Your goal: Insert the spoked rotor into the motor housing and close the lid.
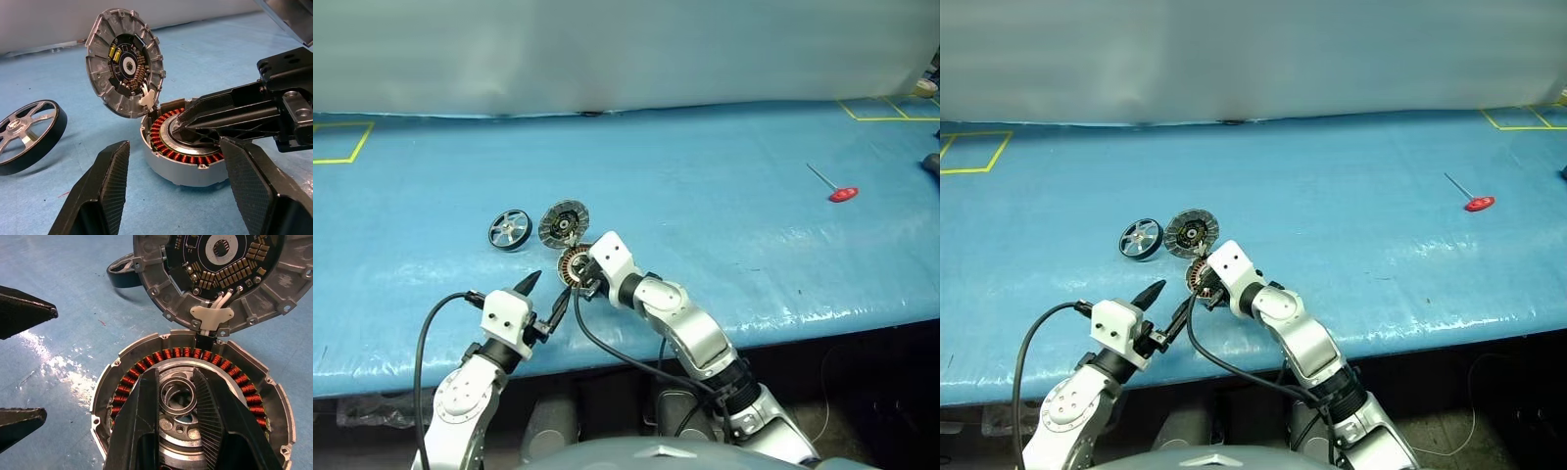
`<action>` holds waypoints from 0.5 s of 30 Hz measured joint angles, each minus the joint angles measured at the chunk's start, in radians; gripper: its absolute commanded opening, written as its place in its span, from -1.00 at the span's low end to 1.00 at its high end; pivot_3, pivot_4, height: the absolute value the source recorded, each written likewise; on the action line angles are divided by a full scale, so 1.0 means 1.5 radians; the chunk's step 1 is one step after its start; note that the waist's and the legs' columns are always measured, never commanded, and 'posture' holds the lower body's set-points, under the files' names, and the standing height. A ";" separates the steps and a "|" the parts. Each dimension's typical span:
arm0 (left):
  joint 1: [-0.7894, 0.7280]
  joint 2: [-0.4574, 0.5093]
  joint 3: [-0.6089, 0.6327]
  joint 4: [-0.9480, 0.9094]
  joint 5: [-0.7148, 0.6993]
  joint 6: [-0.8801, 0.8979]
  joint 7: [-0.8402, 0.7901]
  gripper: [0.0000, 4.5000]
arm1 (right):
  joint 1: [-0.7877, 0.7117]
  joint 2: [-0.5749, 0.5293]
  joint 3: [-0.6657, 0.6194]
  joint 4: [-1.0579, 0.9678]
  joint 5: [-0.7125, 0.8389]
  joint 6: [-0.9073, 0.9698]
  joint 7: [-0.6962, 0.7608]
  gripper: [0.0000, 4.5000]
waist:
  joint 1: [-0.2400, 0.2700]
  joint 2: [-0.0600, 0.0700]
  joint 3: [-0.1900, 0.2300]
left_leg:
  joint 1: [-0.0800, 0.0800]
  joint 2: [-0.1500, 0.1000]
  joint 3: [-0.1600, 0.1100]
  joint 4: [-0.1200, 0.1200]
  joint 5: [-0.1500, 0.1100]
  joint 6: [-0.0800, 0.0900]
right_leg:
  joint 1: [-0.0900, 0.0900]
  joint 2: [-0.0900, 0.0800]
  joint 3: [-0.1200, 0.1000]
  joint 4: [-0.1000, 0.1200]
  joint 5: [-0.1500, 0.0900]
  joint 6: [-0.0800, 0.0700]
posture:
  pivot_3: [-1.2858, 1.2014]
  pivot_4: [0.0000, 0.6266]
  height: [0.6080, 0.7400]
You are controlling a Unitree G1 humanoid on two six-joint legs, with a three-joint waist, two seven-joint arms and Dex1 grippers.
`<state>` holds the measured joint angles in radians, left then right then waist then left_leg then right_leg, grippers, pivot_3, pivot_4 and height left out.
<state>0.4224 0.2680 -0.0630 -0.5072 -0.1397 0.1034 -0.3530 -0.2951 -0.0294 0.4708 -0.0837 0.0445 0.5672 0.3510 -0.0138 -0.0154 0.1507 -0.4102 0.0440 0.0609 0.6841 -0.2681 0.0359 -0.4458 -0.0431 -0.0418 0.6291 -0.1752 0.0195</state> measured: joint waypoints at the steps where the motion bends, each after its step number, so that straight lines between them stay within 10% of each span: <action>1: 0.000 0.000 -0.001 0.000 0.000 0.000 0.000 0.43 | -0.001 0.000 -0.001 0.002 0.000 -0.001 -0.001 -0.70 | 0.000 0.000 0.000 | 0.000 0.000 0.000 0.000 0.000 0.000 | 0.000 0.000 0.000 0.000 0.000 0.000 | 0.03 -0.52 1.00; 15: -0.003 0.000 -0.009 0.000 0.001 0.000 0.001 0.43 | 0.000 -0.005 -0.012 -0.003 -0.002 0.004 0.000 -0.70 | 0.000 0.000 0.000 | 0.000 0.000 0.000 0.000 0.000 0.000 | 0.000 0.000 0.000 0.000 0.000 0.000 | 0.03 -0.52 1.00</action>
<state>0.4172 0.2675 -0.0765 -0.5071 -0.1383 0.1040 -0.3515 -0.2956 -0.0367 0.4523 -0.0883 0.0409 0.5732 0.3514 -0.0135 -0.0154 0.1507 -0.4103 0.0440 0.0609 0.6840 -0.2681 0.0359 -0.4459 -0.0431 -0.0418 0.6291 -0.1752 0.0195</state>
